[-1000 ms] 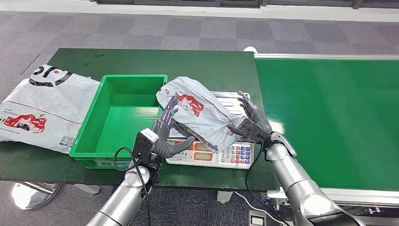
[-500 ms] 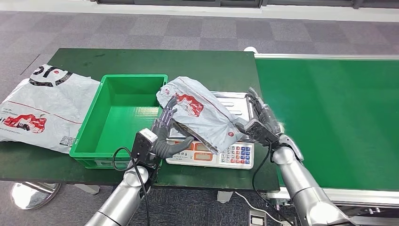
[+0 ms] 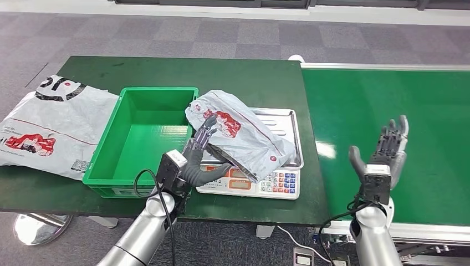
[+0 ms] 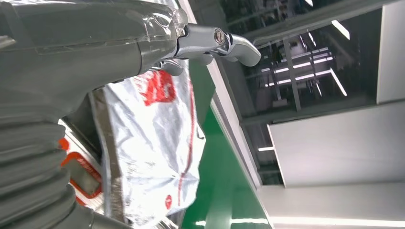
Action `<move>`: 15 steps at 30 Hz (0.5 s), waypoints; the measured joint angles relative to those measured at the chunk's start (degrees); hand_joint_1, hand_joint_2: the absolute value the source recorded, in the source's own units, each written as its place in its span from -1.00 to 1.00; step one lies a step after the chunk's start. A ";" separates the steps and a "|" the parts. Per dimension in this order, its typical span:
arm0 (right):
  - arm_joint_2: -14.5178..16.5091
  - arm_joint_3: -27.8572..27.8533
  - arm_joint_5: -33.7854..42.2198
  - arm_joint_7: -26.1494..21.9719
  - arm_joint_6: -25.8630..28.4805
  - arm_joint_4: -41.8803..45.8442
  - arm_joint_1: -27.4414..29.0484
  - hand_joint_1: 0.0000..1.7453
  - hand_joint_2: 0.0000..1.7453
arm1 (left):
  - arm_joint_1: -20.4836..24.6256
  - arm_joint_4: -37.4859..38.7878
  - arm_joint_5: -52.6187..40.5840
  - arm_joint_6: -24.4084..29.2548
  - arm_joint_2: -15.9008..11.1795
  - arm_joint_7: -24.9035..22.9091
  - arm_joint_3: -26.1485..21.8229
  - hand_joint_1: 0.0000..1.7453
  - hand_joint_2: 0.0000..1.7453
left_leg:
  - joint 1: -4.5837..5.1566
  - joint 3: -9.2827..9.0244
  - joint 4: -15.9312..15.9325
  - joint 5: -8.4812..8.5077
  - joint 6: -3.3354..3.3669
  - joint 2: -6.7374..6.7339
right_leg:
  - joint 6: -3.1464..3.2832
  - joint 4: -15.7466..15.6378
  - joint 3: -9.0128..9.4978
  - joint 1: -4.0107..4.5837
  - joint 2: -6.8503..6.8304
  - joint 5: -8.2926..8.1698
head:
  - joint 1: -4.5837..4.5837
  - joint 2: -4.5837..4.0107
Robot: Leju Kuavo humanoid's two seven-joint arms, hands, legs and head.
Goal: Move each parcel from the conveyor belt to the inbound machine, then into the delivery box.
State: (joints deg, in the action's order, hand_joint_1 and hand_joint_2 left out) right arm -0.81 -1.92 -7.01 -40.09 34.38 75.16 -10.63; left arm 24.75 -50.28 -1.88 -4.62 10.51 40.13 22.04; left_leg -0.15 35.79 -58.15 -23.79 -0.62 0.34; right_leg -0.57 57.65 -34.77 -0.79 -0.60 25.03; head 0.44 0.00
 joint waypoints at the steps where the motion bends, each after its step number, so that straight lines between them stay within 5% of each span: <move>1: 0.10 -0.31 0.45 -0.01 0.40 0.80 0.69 -1.00 1.00 | 0.61 0.37 -0.34 -0.16 0.23 -0.01 -0.01 -1.00 1.00 | 0.00 0.00 0.00 0.00 -0.01 -0.02 | 0.01 0.00 -0.01 0.00 0.03 -0.01 | -0.01 0.00; 8: 1.87 1.34 -2.93 0.00 3.43 -2.82 1.02 -1.00 1.00 | 10.38 10.53 -9.77 5.54 4.55 -1.11 1.86 -1.00 1.00 | 0.01 0.06 0.00 0.13 0.08 -0.09 | 0.03 0.00 -0.06 0.00 0.04 -0.09 | 0.00 0.00; 15: 2.83 5.36 -4.13 -0.03 5.24 -6.20 -0.17 -1.00 1.00 | 18.48 23.86 -21.70 9.73 8.97 -17.82 8.17 -1.00 1.00 | 0.03 0.09 0.00 0.18 0.06 -0.07 | 0.04 0.00 -0.07 -0.02 0.02 -0.16 | -0.01 0.00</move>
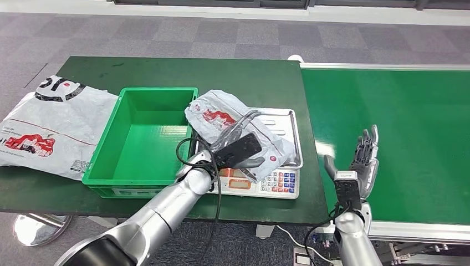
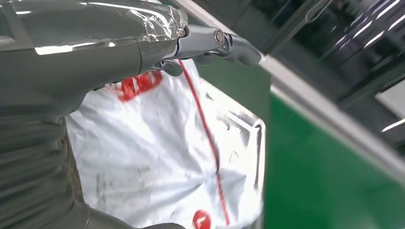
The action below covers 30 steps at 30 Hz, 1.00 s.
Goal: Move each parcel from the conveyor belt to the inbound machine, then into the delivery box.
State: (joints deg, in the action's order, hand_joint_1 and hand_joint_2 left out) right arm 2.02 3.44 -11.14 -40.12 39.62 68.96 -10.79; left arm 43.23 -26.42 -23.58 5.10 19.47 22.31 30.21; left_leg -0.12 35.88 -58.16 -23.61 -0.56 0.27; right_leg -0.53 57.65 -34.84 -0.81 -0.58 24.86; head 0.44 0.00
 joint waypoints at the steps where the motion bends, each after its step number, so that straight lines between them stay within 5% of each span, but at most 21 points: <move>1: 0.05 0.25 0.09 -0.01 0.02 -0.27 -0.08 -1.00 1.00 | 0.47 0.91 -0.17 0.01 0.28 -0.38 0.55 -1.00 1.00 | 0.00 0.00 0.00 0.00 0.00 0.00 | 0.00 0.00 -0.01 0.00 0.00 0.00 | 0.00 0.00; 30: 0.21 0.87 0.34 -0.05 0.13 -2.34 -0.55 -1.00 1.00 | 2.94 6.85 -0.28 0.16 1.35 -0.87 3.47 -1.00 1.00 | 0.00 0.03 0.01 -0.03 0.02 0.01 | -0.01 0.00 -0.02 0.00 0.00 0.05 | 0.00 0.00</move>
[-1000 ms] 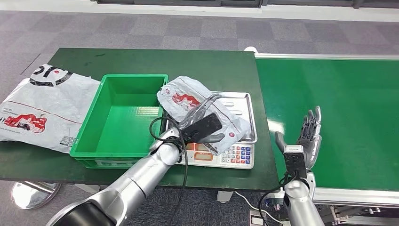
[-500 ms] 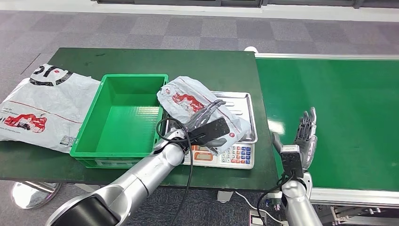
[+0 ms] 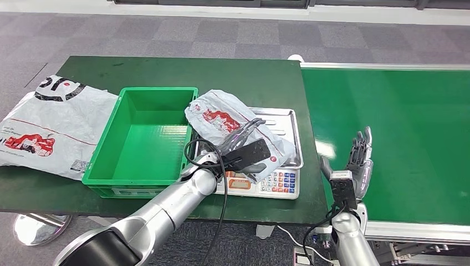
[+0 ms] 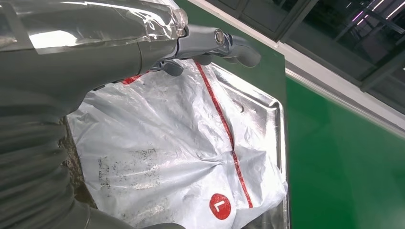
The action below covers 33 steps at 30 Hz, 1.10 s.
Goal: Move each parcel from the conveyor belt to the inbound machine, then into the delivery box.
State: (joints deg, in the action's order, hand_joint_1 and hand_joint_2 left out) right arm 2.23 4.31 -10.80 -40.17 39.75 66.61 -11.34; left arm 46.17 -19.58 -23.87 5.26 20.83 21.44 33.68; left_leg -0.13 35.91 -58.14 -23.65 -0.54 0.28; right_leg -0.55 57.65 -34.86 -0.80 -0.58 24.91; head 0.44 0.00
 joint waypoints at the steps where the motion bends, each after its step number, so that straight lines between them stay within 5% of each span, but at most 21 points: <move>1: 0.00 0.00 0.00 0.00 0.01 -0.01 0.00 -1.00 1.00 | 0.01 0.02 0.00 0.00 0.00 0.00 0.00 -1.00 1.00 | 0.00 0.00 0.00 0.00 0.00 0.00 | 0.00 0.00 0.00 0.00 0.00 0.00 | 0.00 0.00; 23: 0.01 0.00 -0.09 0.01 -0.01 -0.03 0.00 -1.00 1.00 | 0.09 0.18 -0.17 -0.39 0.01 -0.45 0.03 -0.98 1.00 | 0.00 0.00 0.00 0.00 0.00 0.00 | 0.00 0.00 0.00 0.00 0.00 0.00 | 0.00 0.00; 29: 0.02 1.15 -2.78 0.02 -0.25 -0.43 1.22 -1.00 1.00 | -0.47 0.98 -4.41 -18.58 0.34 -20.25 5.70 -0.96 1.00 | 0.00 -0.11 0.00 -0.08 0.05 0.13 | -0.07 -0.01 0.20 0.00 -0.13 0.11 | -0.02 0.00; 33: 0.08 1.93 -2.90 0.01 -0.16 -0.48 1.77 -1.00 1.00 | -0.05 0.97 -4.21 -21.19 0.49 -22.62 8.91 -0.96 1.00 | 0.03 -0.45 0.01 -0.23 0.07 0.19 | -0.11 -0.02 0.57 -0.03 -0.18 0.27 | -0.07 0.00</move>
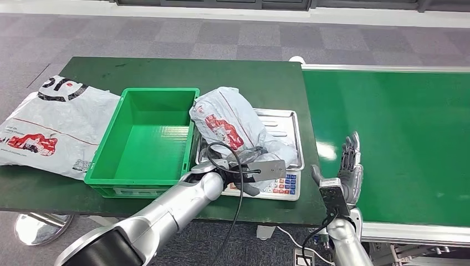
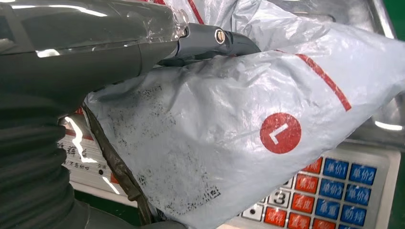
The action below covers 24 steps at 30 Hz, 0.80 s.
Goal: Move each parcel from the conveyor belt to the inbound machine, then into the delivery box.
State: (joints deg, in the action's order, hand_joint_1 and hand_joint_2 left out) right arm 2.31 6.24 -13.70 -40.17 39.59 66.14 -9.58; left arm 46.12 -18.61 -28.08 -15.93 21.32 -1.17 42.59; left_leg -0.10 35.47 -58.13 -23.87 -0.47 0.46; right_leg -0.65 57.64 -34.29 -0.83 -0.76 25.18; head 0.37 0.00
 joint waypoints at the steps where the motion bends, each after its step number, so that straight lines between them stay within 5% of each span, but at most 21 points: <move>1: 0.01 0.02 0.01 0.00 0.01 -0.02 0.03 -1.00 1.00 | 0.09 -0.01 0.10 -0.19 0.01 -0.13 0.47 -0.96 1.00 | 0.00 -0.07 0.00 -0.01 0.01 0.00 | 0.00 0.00 0.07 0.00 0.00 0.02 | 0.00 0.00; 15: 0.05 0.05 0.26 0.00 -0.03 -0.80 -0.06 -1.00 1.00 | 0.88 -0.02 3.00 -2.64 0.01 -2.01 4.71 -0.93 1.00 | 0.01 -0.70 0.00 -0.19 0.05 0.04 | -0.06 -0.03 0.78 -0.01 -0.04 0.22 | 0.00 0.00; 19: 0.05 0.07 0.26 -0.01 -0.08 -0.97 -0.10 -1.00 1.00 | 0.85 -0.03 3.69 -2.92 0.03 -1.82 5.28 1.00 1.00 | 0.01 -0.83 0.00 -0.23 0.06 0.08 | -0.05 -0.03 0.93 -0.02 -0.07 0.28 | 0.00 0.00; 24: 0.05 0.09 0.32 -0.01 -0.12 -0.98 -0.11 -1.00 1.00 | 1.05 -0.05 4.53 -2.84 0.03 -0.95 5.43 1.00 1.00 | 0.01 -0.88 0.00 -0.23 0.06 0.10 | -0.05 -0.04 0.99 -0.02 -0.09 0.28 | 0.00 0.00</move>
State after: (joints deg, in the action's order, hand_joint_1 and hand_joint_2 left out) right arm 2.36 6.33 -13.38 -40.17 39.47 65.16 -9.68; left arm 47.17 -18.67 -23.55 -18.76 21.35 -2.12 48.02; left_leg -0.09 34.58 -58.13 -24.11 -0.41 0.56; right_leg -0.70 57.60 -33.30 -0.85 -0.85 25.46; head 0.37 0.00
